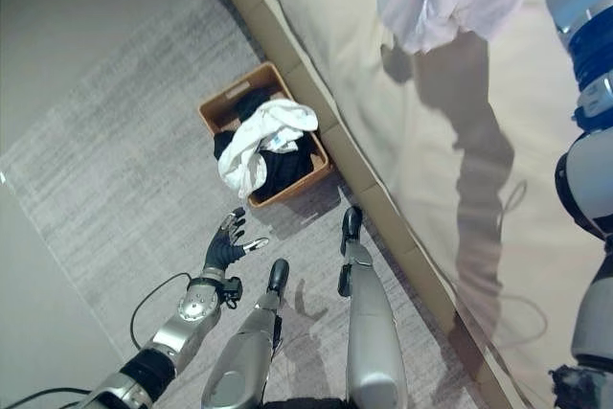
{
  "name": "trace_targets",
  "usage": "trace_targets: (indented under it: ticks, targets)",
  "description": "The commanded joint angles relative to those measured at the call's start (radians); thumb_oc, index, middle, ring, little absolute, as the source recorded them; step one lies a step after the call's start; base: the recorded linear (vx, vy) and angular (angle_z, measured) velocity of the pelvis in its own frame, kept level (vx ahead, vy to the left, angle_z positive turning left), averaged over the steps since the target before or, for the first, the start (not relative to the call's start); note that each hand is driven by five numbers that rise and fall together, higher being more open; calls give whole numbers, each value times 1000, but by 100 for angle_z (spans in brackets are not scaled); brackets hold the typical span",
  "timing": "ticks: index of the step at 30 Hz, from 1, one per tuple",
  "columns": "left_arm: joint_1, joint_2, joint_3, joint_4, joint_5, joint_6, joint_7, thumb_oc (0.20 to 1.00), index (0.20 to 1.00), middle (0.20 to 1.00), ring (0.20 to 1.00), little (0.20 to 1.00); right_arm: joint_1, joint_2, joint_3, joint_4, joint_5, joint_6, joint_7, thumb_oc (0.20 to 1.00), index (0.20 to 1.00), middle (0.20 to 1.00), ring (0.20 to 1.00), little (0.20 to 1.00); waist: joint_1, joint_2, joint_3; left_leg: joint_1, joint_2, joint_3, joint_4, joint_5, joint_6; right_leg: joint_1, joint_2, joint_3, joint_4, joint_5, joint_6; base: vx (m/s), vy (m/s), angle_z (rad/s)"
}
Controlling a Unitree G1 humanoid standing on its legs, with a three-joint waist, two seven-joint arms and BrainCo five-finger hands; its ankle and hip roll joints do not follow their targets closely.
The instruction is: Pick up clothes into the bucket
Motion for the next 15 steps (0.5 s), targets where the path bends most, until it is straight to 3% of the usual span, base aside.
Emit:
trace_targets:
  ticks: [1, 10, 12, 15]
  targets:
    - [111, 96, 45, -122, 28, -44, -45, 1000, 1000, 1000, 1000, 1000, -75, -73, -58, -27, -8, -31, -37, 200, 200, 200, 200, 200, -2, -69, -80, 132, -15, 35, -14, -59, 60, -67, -73, 107, 72, 66, 79, 81, 51, -17]
    - [180, 147, 115, -313, -55, -46, -135, 1000, 1000, 1000, 1000, 1000, 25, -46, -143, -63, -20, -34, 16, 200, 200, 200, 200, 200, -11, -88, -216, 253, -72, 92, -35, -90, 103, 139, -90, 141, -117, 159, 127, 33, 124, -21]
    - [164, 166, 128, -394, -82, -35, -168, 1000, 1000, 1000, 1000, 1000, 59, -33, -164, -52, -19, -31, 45, 200, 200, 200, 200, 200, -22, -104, -251, 273, -105, 120, -28, -88, 114, 185, -111, 156, -162, 197, 141, -43, 188, -33]
    - [119, 203, 153, -492, -112, -24, -196, 1000, 1000, 1000, 1000, 1000, 94, 6, -170, -59, -15, -32, 93, 200, 200, 200, 200, 200, -31, -94, -271, 310, -113, 180, -26, -95, 126, 219, -111, 119, -185, 215, 162, -82, 178, -47]
